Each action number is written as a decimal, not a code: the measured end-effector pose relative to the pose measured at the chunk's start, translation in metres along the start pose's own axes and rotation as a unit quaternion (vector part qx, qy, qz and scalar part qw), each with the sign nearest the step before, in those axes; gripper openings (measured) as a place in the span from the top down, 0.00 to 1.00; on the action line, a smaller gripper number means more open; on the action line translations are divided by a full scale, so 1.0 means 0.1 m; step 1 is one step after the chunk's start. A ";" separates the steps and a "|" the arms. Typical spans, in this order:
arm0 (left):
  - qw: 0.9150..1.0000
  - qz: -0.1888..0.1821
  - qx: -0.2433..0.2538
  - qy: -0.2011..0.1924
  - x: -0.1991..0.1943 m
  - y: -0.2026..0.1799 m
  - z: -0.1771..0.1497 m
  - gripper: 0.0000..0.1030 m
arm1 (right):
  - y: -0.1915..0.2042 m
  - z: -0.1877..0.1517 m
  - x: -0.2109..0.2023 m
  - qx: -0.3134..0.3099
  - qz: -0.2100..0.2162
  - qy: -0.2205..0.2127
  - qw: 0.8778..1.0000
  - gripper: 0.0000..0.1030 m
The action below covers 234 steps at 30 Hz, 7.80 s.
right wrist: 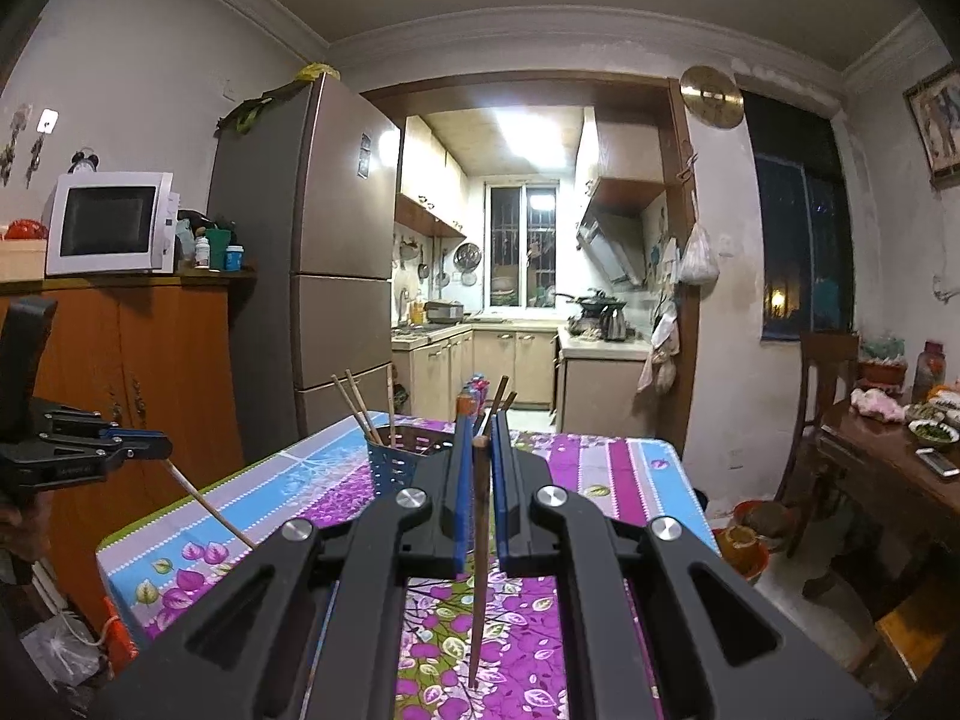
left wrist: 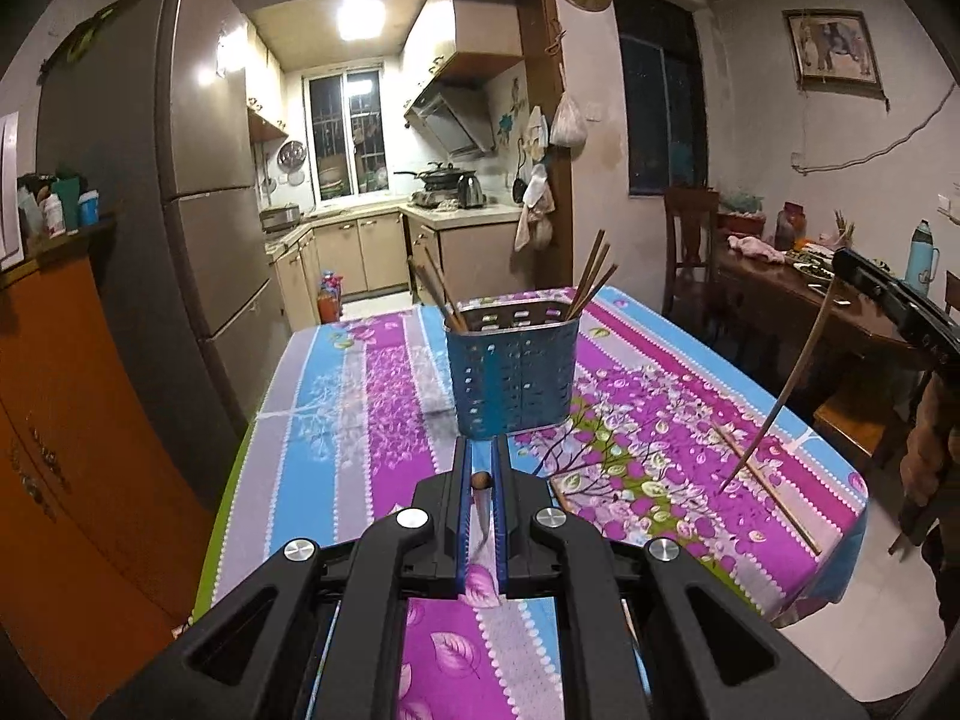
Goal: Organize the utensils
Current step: 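Carry the left tool's chopstick to the holder while the right tool carries its chopstick there, then lower both tools' chopsticks into the blue holder and open both tools, then move both open tools back over the last chopsticks, then close the left tool on a chopstick while the right tool grasps the last chopstick, then carry the left tool's chopstick to the holder while the right tool carries its chopstick there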
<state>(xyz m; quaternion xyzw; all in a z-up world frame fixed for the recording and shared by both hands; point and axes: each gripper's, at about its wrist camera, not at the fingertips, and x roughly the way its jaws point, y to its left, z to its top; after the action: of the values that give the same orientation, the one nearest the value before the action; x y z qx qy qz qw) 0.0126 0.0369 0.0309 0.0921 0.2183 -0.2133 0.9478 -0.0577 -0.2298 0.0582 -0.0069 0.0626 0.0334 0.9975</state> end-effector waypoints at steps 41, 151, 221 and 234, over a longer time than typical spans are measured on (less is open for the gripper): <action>0.995 -0.053 0.016 -0.089 0.00 -0.14 0.63 0.93 | 0.03 0.36 0.44 0.031 0.061 0.018 0.998 0.95; 0.998 0.020 0.034 0.048 0.49 -1.38 -1.87 0.66 | -0.08 -2.19 -0.43 0.015 -0.108 0.181 0.977 0.80; 0.991 -0.017 -0.038 -0.126 0.02 0.02 -0.24 0.93 | 0.26 -0.49 -0.06 -0.041 -0.041 0.022 0.998 0.95; 0.991 -0.025 -0.038 -0.130 0.12 -0.01 0.25 0.93 | 0.29 -0.05 0.26 -0.018 0.012 0.025 0.999 0.95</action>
<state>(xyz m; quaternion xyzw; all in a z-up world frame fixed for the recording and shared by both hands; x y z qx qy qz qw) 0.0315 0.0252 0.0473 0.0225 0.1035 -0.2385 0.9653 -0.0345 -0.1993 0.0499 -0.0246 0.0865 0.0463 0.9949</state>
